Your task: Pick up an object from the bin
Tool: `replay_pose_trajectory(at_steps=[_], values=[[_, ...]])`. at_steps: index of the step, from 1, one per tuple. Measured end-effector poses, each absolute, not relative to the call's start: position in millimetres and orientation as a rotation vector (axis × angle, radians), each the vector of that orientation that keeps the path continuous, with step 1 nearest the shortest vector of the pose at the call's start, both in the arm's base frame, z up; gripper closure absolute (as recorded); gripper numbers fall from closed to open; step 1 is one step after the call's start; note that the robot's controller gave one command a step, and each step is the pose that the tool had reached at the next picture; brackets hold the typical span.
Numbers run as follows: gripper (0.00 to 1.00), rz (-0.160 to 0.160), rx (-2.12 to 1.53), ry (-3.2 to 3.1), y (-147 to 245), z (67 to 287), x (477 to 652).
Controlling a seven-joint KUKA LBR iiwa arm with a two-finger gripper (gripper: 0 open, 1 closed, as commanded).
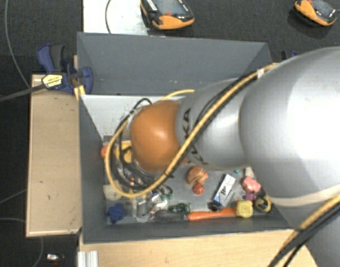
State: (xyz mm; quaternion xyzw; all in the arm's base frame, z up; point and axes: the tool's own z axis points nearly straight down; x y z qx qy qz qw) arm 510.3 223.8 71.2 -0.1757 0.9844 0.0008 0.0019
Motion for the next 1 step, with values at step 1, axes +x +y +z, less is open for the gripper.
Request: replay_pose_trajectory(at_steps=[1], values=[[0.0, 0.003, -0.809, 3.032, 203.4, 72.4, 505.4]])
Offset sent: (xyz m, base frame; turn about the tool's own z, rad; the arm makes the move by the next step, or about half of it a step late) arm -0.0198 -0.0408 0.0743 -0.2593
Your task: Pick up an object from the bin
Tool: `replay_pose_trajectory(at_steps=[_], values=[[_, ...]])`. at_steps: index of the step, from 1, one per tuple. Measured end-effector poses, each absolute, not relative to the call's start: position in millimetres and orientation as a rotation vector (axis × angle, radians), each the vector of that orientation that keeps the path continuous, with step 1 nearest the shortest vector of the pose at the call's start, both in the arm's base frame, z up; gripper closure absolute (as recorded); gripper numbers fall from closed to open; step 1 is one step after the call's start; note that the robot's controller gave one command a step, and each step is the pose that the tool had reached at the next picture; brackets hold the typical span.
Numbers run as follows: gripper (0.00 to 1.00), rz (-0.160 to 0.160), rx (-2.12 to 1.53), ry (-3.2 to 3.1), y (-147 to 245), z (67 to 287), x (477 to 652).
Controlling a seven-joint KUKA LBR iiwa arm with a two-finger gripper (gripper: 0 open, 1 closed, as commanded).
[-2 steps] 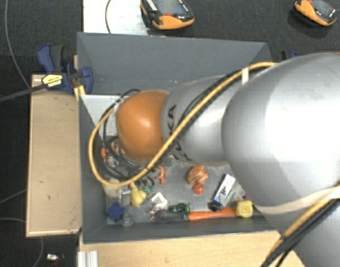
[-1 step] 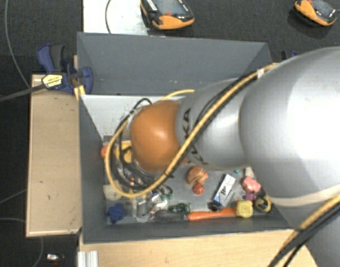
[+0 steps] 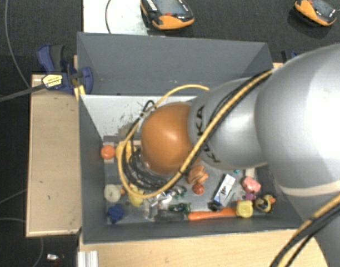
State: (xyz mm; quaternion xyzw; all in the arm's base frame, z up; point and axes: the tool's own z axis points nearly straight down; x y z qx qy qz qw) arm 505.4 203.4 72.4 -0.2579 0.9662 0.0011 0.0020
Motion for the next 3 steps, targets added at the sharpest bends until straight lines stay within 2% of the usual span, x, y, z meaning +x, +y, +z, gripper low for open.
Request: replay_pose_trajectory(at_steps=[1, 2, 3], values=[[0.0, 0.004, -0.93, 3.001, 186, 132, 492.6], [0.0, 0.001, -0.92, 3.002, 151, 152, 513.1], [0.0, 0.003, -1.287, 2.859, 120, 113, 507.3]])
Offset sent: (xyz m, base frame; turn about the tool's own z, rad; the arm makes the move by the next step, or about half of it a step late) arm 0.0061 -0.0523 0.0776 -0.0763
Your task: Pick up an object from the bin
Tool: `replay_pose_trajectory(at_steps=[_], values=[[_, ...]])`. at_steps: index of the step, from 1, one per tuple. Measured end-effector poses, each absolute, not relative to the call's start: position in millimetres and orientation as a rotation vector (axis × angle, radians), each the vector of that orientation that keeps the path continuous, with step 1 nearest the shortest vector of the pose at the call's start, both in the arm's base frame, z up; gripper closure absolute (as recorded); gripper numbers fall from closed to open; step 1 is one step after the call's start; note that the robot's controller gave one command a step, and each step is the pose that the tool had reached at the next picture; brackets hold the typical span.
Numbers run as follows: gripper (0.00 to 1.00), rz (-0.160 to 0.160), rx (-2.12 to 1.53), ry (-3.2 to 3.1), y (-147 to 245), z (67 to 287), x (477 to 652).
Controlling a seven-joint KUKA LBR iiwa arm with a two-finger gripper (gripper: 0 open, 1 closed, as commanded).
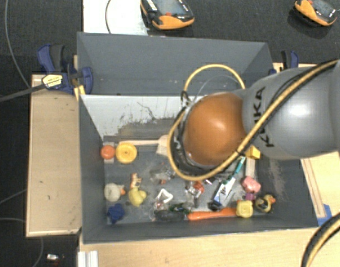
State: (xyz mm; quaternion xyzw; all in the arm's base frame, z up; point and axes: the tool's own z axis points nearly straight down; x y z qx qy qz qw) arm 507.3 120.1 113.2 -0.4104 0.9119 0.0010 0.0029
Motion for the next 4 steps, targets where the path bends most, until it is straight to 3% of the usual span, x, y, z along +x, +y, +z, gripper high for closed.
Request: replay_pose_trajectory(at_steps=[1, 2, 3, 4], values=[[0.0, -0.001, -1.455, 2.776, 72, 70, 496.2], [0.0, 0.005, -1.304, 2.853, 72, 148, 499.0], [0.0, 0.002, -1.289, 2.855, 72, 157, 501.0], [0.0, 0.003, -1.281, 2.853, 25, 219, 487.8]])
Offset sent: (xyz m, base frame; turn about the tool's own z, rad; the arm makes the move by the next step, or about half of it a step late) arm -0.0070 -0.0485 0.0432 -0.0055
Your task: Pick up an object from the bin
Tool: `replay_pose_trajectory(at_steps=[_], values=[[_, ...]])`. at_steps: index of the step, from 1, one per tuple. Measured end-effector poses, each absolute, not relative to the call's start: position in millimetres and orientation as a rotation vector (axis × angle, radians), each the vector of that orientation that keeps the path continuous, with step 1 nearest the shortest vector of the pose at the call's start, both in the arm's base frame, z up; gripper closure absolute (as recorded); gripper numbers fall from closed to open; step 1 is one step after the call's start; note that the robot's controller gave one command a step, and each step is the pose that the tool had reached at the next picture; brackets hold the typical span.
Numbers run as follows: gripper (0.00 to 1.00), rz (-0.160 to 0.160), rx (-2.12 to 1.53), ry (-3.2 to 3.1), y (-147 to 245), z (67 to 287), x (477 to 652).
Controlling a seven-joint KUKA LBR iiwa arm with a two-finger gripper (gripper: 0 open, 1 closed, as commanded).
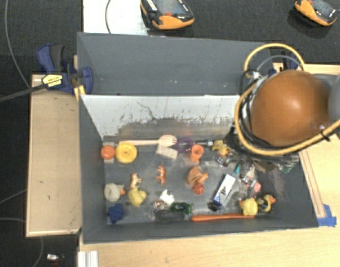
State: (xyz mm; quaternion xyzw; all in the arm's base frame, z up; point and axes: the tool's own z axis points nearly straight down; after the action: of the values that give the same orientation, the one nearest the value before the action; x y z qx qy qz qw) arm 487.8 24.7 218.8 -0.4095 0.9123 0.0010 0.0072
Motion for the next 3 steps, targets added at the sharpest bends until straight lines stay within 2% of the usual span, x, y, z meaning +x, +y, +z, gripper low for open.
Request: replay_pose_trajectory(at_steps=[1, 2, 3], values=[[0.0, -0.005, -1.501, 2.735, 9, 178, 497.6], [0.0, -0.017, -1.641, 2.65, -46, 168, 485.7], [0.0, -0.015, -1.86, 2.499, -63, 97, 519.4]])
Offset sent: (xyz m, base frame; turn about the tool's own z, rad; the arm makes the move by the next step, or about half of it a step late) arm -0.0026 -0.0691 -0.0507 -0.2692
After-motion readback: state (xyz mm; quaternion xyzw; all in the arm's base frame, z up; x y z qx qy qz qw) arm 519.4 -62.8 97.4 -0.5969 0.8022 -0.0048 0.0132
